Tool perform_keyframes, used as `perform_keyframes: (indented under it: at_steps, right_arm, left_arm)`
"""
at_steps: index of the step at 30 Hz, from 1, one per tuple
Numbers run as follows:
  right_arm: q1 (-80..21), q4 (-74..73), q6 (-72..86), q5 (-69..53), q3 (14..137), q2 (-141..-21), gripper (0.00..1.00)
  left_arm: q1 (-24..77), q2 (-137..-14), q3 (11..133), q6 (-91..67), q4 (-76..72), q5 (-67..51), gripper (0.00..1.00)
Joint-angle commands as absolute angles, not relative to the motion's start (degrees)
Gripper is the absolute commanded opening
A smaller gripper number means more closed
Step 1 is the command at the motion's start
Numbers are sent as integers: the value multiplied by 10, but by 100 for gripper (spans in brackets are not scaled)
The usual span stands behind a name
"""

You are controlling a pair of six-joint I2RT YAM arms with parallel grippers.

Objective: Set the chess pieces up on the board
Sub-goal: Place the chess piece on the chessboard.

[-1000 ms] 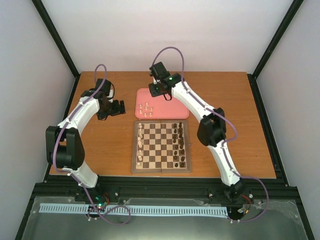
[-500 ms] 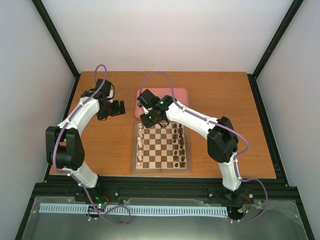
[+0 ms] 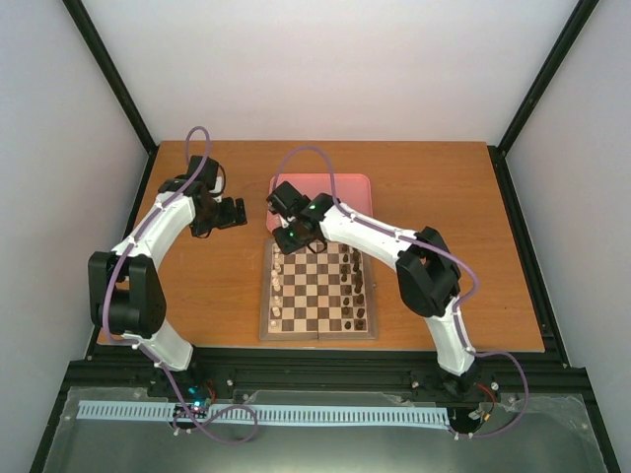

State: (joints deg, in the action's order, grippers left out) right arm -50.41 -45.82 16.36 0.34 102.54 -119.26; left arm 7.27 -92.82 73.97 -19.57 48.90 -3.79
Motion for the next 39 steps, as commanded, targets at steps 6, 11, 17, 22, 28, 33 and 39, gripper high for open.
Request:
perform_keyframes:
  at_steps: [6, 11, 17, 22, 28, 33, 39]
  right_arm:
    - [-507, -451, 158, 19, 1067, -1246, 3]
    - [-505, -453, 155, 22, 1079, -1260, 3]
    - [-502, -458, 152, 27, 1088, -1275, 3]
    - [-497, -456, 151, 24, 1091, -1282, 3]
    - [-494, -452, 148, 25, 1090, -1287, 3]
    - [-492, -456, 147, 22, 1094, -1294, 3]
    - [-492, -455, 144, 27, 1095, -1300, 3]
  left_arm:
    - [76, -913, 743, -183, 483, -32, 100]
    - [76, -914, 744, -181, 485, -32, 100]
    - [76, -915, 743, -181, 485, -32, 100]
    - [76, -918, 743, -181, 485, -32, 100]
    - [76, -923, 746, -181, 485, -33, 100]
    - [77, -925, 746, -181, 485, -34, 100]
    - [76, -926, 747, -180, 486, -32, 100]
